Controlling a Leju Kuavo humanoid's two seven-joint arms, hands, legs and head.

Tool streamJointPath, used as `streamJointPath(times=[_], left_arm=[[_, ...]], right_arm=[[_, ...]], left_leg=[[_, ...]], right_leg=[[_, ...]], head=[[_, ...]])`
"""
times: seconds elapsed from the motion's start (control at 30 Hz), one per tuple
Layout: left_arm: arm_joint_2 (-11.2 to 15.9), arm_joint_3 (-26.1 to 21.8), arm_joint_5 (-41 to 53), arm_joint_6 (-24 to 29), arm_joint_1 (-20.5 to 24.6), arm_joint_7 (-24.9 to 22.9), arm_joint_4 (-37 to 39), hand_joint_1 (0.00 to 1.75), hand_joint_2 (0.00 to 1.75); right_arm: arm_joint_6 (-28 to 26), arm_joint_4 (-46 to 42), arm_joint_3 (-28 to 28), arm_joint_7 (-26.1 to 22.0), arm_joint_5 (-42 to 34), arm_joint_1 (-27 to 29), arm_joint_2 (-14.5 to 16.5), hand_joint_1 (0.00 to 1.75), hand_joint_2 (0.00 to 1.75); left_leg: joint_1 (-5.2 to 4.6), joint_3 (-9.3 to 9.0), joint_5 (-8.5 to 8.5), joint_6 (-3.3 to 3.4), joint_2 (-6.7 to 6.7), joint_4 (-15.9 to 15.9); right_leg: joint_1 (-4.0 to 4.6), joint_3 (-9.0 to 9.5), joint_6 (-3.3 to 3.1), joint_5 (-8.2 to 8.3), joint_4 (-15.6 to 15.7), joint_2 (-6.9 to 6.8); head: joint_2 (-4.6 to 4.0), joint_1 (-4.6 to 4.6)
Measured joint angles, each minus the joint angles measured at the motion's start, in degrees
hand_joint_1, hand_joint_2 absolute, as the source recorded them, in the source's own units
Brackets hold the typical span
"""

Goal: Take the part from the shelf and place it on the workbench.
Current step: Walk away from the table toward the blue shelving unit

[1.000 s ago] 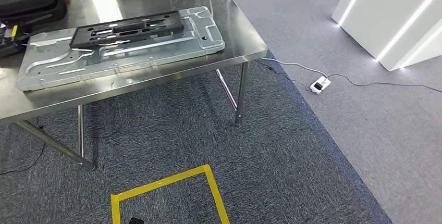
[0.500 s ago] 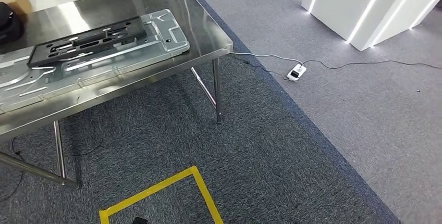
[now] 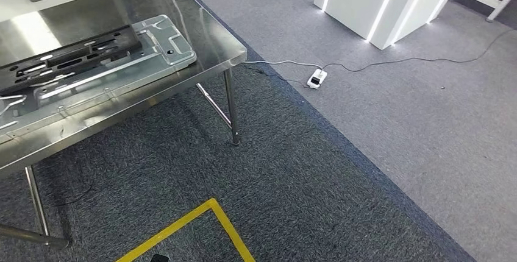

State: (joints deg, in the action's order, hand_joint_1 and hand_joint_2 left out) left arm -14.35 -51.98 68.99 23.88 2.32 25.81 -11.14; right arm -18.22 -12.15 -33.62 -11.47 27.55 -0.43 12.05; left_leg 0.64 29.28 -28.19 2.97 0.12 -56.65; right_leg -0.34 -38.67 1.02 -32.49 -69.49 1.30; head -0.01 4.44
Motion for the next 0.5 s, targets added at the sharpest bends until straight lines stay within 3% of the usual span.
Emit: streamJointPath(times=[0.03, 0.07, 0.1, 0.17, 0.23, 0.27, 0.33, 0.4, 0.43, 0.5], left_arm=[[0.01, -0.02, -0.06, -0.1, -0.06, 0.07, 0.01, 0.0, 0.0], [0.02, -0.03, -0.12, -0.2, -0.09, 0.15, 0.01, 0.0, 0.0], [0.03, -0.05, -0.17, -0.3, -0.06, 0.24, 0.01, 0.0, 0.0], [0.04, -0.08, -0.32, -0.47, 0.05, 0.44, 0.0, 0.0, 0.0], [0.05, -0.15, -0.45, -0.64, 0.12, 0.64, -0.01, 0.0, 0.0], [0.07, -0.23, -0.49, -0.7, 0.16, 0.71, 0.0, 0.0, 0.0], [0.08, -0.37, -0.53, -0.78, 0.31, 0.79, -0.01, 0.0, 0.0], [0.08, -0.45, -0.54, -0.85, 0.4, 0.81, 0.0, 0.0, 0.0], [0.09, -0.51, -0.55, -0.89, 0.39, 0.81, 0.01, 0.0, 0.0], [0.1, -0.67, -0.55, -0.93, 0.22, 0.78, 0.01, 0.0, 0.0]], right_arm=[[0.22, 0.0, 0.01, 0.01, 0.17, -0.09, -0.04, 0.0, 0.0], [0.46, 0.0, 0.02, 0.02, 0.37, -0.14, -0.09, 0.0, 0.0], [0.67, 0.0, 0.03, 0.03, 0.53, -0.14, -0.16, 0.0, 0.0], [0.88, 0.0, 0.04, 0.05, 0.69, -0.15, -0.31, 0.0, 0.0], [1.04, 0.0, 0.07, 0.04, 0.69, -0.34, -0.4, 0.0, 0.0], [1.11, 0.0, 0.1, 0.04, 0.69, -0.42, -0.43, 0.0, 0.0], [1.21, 0.0, 0.15, 0.07, 0.69, -0.43, -0.44, 0.0, 0.0], [1.37, 0.01, 0.15, 0.23, 0.69, -0.38, -0.45, 0.0, 0.0], [1.48, 0.01, 0.15, 0.34, 0.69, -0.41, -0.47, 0.0, 0.0], [1.65, 0.01, 0.15, 0.52, 0.69, -0.46, -0.49, 0.0, 0.0]], left_leg=[[-0.1, 0.02, -0.06, 0.03, 0.79, -0.04], [-0.15, 0.0, -0.15, 0.02, 1.56, -0.07], [-0.17, -0.06, -0.26, -0.04, 2.25, -0.11], [-0.18, -0.31, -0.63, -0.33, 3.42, -0.29], [-0.43, -0.47, -1.11, -0.9, 4.36, -0.59], [-0.56, -0.59, -1.29, -1.18, 4.81, -0.67], [-0.61, -0.86, -1.5, -1.71, 5.59, -0.64], [-0.38, -0.59, -2.7, -2.32, 4.42, -1.86], [-0.25, 0.31, -4.13, -2.57, 3.22, -4.0], [-0.12, 3.65, -7.8, -2.81, 1.09, -11.23]], right_leg=[[-0.11, -1.39, 0.12, -1.19, -3.05, -0.49], [-0.22, -1.99, 0.2, -1.38, -4.53, -0.77], [-0.31, -1.44, 0.22, -0.44, -3.73, -1.0], [-0.37, 2.36, 0.07, 3.01, 3.18, -2.41], [0.0, 5.62, -0.47, 4.84, 9.4, -4.23], [0.2, 6.13, -0.77, 4.82, 10.56, -4.61], [0.36, 6.08, -1.38, 4.81, 10.79, -3.76], [0.24, 6.24, -2.01, 5.06, 11.16, -2.82], [0.11, 6.33, -2.31, 5.21, 11.35, -2.33], [0.11, 6.34, -2.62, 5.3, 11.37, -1.28]], head=[[0.0, -0.01], [0.01, -0.01], [0.01, -0.01], [0.01, -0.01], [0.01, -0.03], [0.01, -0.05], [0.01, -0.08], [0.01, -0.08], [0.01, -0.09], [0.01, -0.1]])
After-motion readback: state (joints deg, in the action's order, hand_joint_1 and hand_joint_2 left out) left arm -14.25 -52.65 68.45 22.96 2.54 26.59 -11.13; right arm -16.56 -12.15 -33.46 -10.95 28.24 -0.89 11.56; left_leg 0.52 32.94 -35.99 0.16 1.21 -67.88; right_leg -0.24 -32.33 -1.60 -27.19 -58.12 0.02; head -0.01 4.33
